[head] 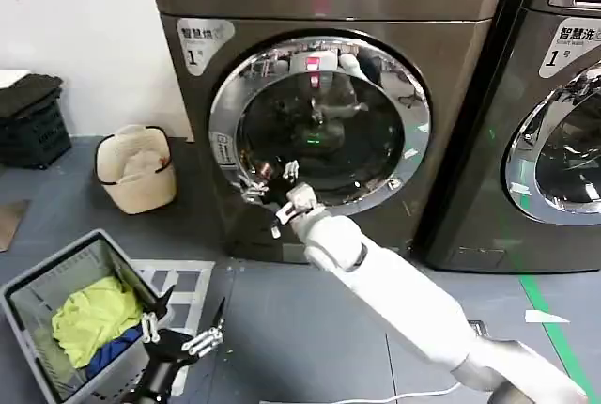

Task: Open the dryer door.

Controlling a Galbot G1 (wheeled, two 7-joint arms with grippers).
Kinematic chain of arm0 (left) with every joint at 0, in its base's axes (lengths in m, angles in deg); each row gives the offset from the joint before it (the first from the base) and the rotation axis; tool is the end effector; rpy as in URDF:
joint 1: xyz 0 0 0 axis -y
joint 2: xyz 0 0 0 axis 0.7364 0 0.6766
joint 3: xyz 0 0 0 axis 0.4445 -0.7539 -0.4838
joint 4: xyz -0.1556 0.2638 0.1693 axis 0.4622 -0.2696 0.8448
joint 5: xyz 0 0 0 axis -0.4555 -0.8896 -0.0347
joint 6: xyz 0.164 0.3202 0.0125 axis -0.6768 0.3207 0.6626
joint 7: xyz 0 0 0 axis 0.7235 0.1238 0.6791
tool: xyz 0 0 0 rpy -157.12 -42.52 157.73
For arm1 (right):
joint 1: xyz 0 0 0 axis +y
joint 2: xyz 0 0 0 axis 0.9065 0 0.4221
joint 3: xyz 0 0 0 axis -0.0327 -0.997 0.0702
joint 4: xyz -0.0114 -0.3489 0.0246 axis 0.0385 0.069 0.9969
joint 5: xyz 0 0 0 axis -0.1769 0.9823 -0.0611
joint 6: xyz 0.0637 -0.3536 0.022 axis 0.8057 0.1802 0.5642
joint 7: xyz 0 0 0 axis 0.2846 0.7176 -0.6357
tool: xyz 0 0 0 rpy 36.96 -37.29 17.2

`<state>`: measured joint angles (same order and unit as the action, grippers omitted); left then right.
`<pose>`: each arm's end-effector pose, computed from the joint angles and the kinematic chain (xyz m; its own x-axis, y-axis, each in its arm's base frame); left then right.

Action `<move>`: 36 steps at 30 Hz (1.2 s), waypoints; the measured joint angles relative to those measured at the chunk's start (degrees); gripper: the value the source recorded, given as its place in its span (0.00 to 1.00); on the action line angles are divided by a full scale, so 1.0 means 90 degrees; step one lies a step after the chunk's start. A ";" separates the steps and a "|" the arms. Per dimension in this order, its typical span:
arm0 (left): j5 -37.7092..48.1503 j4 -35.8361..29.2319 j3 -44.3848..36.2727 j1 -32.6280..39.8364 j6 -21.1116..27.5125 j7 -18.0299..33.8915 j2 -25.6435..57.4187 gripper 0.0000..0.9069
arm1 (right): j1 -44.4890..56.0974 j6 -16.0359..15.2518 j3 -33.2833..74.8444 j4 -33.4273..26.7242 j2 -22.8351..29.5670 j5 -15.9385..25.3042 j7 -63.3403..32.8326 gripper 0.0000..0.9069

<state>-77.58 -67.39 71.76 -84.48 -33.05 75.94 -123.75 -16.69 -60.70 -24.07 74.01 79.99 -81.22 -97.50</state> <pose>0.1276 0.0453 -0.2779 -0.9781 0.2073 -0.0173 0.2040 0.9722 0.1147 0.4557 0.1775 -0.1735 -0.8337 -0.5519 0.0189 -0.5427 0.8124 -0.2132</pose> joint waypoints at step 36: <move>0.0067 0.0003 0.0039 0.0029 0.0000 0.0000 0.0002 1.00 | -0.0344 0.0409 -0.0031 -0.1367 0.0775 0.0336 0.0385 1.00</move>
<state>-76.97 -67.36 72.12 -84.22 -33.05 75.94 -123.73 -19.79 -57.02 -24.35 61.71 86.97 -78.19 -94.04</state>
